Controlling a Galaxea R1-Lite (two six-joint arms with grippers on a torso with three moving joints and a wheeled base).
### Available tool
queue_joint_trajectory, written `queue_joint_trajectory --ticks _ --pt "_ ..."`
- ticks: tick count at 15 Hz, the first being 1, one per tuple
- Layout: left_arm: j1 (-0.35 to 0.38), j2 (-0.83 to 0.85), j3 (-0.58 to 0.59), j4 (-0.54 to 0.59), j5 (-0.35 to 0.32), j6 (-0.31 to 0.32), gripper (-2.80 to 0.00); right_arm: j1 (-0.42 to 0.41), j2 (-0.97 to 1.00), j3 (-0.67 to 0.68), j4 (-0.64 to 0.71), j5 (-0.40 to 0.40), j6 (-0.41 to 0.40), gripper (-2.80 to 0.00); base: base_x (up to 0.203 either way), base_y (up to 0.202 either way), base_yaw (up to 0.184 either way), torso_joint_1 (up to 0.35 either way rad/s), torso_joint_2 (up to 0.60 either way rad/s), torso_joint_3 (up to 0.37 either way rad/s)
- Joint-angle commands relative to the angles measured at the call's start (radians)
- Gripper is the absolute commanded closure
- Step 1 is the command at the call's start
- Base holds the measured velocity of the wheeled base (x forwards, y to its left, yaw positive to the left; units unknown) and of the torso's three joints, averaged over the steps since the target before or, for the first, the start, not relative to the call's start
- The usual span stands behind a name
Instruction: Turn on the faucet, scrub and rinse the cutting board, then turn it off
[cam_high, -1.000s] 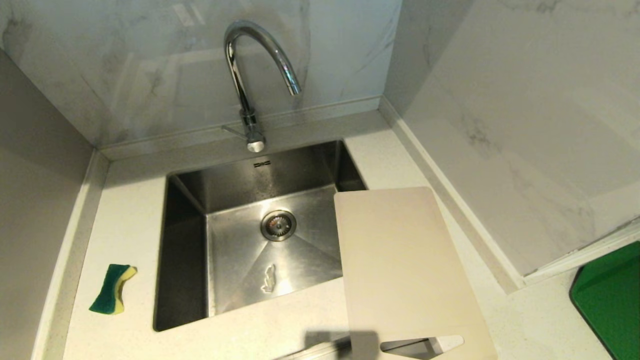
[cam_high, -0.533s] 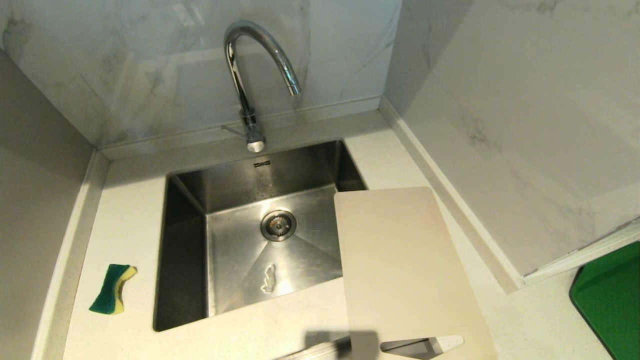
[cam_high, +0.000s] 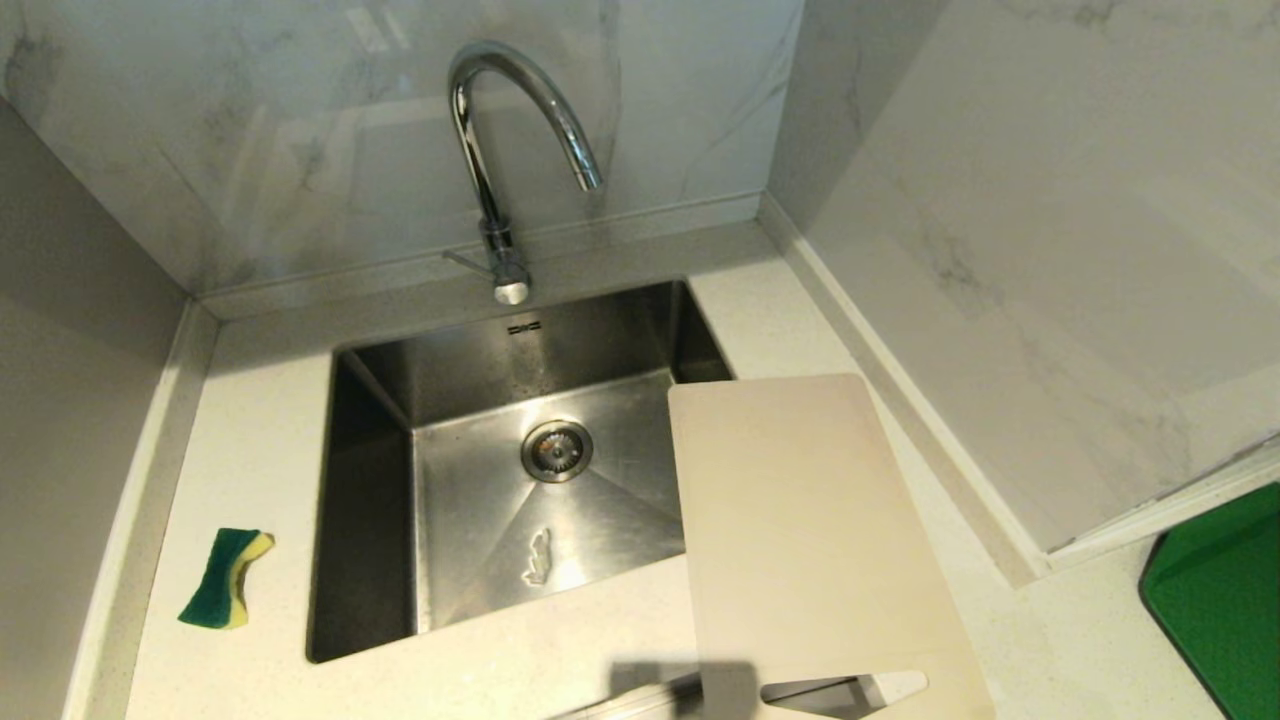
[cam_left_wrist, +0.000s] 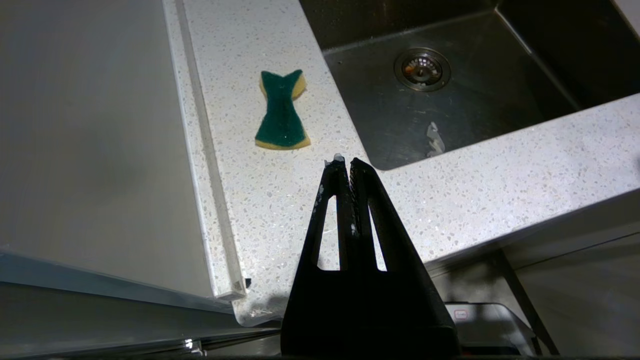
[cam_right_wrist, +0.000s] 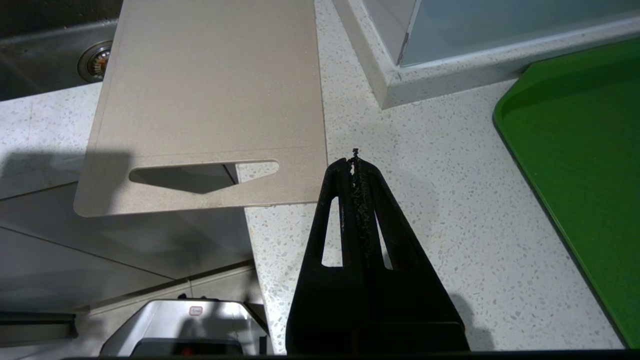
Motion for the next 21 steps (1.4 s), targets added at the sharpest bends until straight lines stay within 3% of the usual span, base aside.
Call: queue_joint_trajectory --ticks 1,21 --pt "0.000 0.002 0.002 0.000 0.002 -0.002 0.00 0.000 0.001 0.000 -0.001 -0.002 0.005 0.00 0.000 0.000 0.000 0.000 0.00 0.000" --pt "-0.001 0.002 0.003 -0.001 0.002 -0.008 0.00 0.000 0.003 0.000 -0.001 -0.003 0.016 0.00 0.000 0.000 0.000 0.000 0.00 0.000"
